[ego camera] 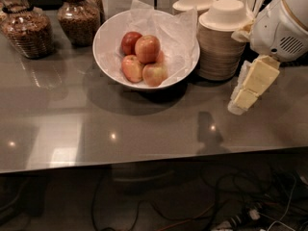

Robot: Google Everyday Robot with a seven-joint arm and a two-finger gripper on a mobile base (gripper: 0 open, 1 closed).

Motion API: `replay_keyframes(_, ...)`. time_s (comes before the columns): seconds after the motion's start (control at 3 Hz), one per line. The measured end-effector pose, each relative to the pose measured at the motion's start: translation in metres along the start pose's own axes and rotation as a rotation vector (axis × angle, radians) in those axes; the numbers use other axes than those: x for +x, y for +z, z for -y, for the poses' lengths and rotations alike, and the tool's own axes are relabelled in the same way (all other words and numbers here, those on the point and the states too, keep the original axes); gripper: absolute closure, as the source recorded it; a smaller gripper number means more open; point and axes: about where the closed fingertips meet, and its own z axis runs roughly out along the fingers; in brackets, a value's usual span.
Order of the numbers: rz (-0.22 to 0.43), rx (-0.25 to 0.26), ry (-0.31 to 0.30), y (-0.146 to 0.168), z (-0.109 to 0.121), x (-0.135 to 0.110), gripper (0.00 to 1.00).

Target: Pick apple from white bowl

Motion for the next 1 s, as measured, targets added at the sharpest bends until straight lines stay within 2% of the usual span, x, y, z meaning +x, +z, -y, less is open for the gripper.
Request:
replay_keyframes(0.33, 0.085, 0.045, 0.023, 0.004, 0.004, -0.006, 0.0)
replay_keyframes(0.67, 0.275, 0.077, 0.077, 0.024, 0.001, -0.014, 0.0)
replay_keyframes(1.0, 0.508, 0.147, 0.103, 0.029, 0.027, -0.05, 0.0)
